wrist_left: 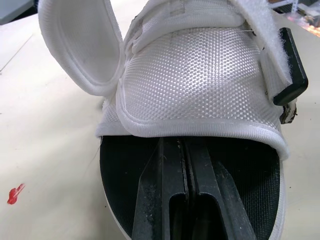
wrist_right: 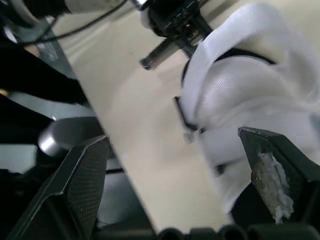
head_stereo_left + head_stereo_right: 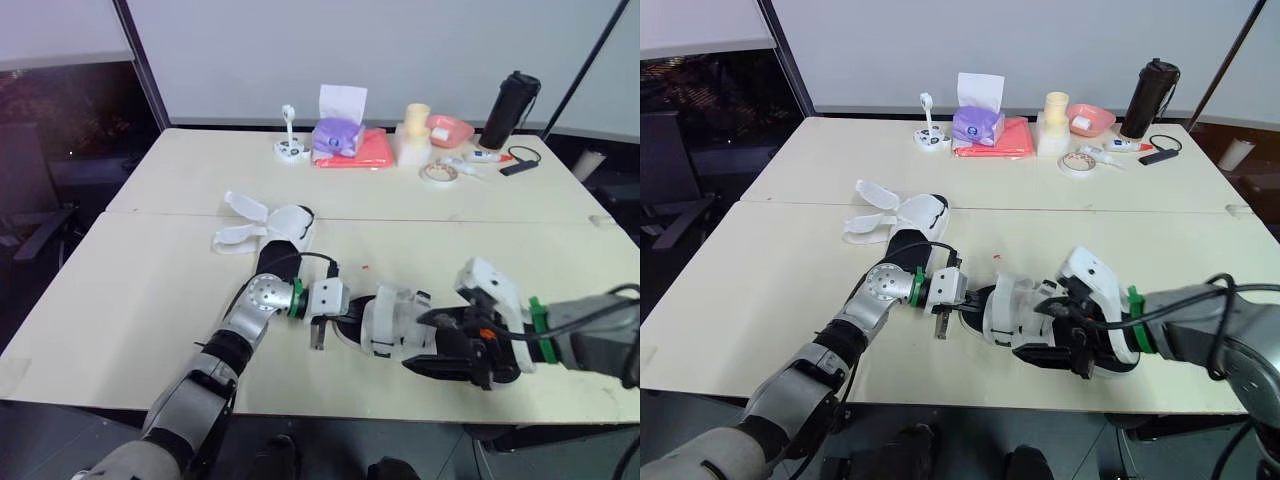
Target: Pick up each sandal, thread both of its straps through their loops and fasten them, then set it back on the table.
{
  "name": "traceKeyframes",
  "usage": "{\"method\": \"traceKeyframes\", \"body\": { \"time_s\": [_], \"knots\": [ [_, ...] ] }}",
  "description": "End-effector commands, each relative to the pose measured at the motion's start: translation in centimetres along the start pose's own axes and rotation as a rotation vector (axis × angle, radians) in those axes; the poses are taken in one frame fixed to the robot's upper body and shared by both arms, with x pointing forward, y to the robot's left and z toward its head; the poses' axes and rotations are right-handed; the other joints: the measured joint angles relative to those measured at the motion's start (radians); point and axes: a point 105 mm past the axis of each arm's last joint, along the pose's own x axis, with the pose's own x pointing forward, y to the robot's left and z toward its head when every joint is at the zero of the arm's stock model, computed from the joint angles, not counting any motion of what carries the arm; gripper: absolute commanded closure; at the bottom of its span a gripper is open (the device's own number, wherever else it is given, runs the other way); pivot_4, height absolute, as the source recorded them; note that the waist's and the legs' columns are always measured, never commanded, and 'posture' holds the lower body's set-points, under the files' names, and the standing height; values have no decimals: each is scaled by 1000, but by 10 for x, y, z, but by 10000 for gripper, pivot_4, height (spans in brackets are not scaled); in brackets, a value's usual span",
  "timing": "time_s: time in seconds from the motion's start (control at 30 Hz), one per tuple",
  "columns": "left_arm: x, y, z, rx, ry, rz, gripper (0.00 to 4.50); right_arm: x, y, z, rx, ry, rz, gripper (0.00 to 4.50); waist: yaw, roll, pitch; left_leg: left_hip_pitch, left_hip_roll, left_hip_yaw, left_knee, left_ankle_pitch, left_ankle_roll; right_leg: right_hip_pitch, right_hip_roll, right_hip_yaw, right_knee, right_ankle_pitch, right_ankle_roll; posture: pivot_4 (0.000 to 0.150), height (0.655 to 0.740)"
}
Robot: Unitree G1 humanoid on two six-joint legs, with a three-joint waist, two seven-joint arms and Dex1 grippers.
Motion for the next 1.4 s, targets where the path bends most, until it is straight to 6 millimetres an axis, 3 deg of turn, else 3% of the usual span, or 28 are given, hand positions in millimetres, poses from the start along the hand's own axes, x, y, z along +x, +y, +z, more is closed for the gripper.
{"method": "traceKeyframes", "body": {
  "time_s": [0.03, 0.27, 0.43, 0.57, 0.67, 0.8, 0.9, 1.27, 1.4],
  "knots": [
    [2, -24, -27, -72, 100, -78, 45000, 0, 9, -16, 54, -8, -21, 649, 0, 0, 0, 0, 0, 0, 0, 0, 0, 0, 0, 0, 0, 0, 0, 1500, 7400],
    [3, -26, -25, -76, 91, -96, 45000, 25, 13, -44, 199, -46, -41, 649, -3, -4, -6, 1, 0, 1, 0, 0, 0, 0, 0, 0, -1, 0, 0, 1500, 7400],
    [1, -27, -26, -76, 97, -105, 45000, 26, 9, -33, 186, -120, -50, 649, -15, -6, -10, 2, 2, 1, -1, 0, 0, 1, 1, 0, -1, 0, -1, 1500, 7400],
    [0, -26, -27, -75, 103, -103, 45000, 7, 2, -7, 130, -217, -83, 649, -23, -6, -10, 1, 2, -1, -1, 0, 0, 1, 0, 0, -1, 0, -1, 1500, 7400],
    [1, -26, -27, -74, 103, -102, 45000, -3, 14, 7, 62, -245, -42, 649, -20, -3, -8, 0, 2, -2, -1, 0, 0, 0, -1, 0, -1, 0, -1, 1500, 7400],
    [2, -26, -26, -73, 100, -101, 45000, -1, 40, 0, 61, -206, 47, 649, -18, -3, -8, 0, 1, -1, -1, -1, 2, 1, 0, -1, -3, 0, 0, 1500, 7400],
    [3, -25, -26, -72, 98, -100, 45000, 7, 44, -13, 106, -163, 50, 649, -19, -3, -8, -1, 1, -1, -1, -1, 2, 1, -1, -2, -3, 0, 0, 1500, 7400],
    [2, -28, -26, -76, 98, -110, 45000, 39, 9, -43, 225, -111, -56, 649, -21, -3, -8, -1, 1, -2, -1, -1, 2, 3, -1, -1, -9, 0, -1, 1500, 7400],
    [2, -29, -26, -77, 95, -114, 45000, 47, 0, -39, 232, -148, -63, 649, -22, -3, -9, -1, 1, -1, -1, -1, 3, 3, 0, -1, -9, 0, 0, 1500, 7400]
  ]
}}
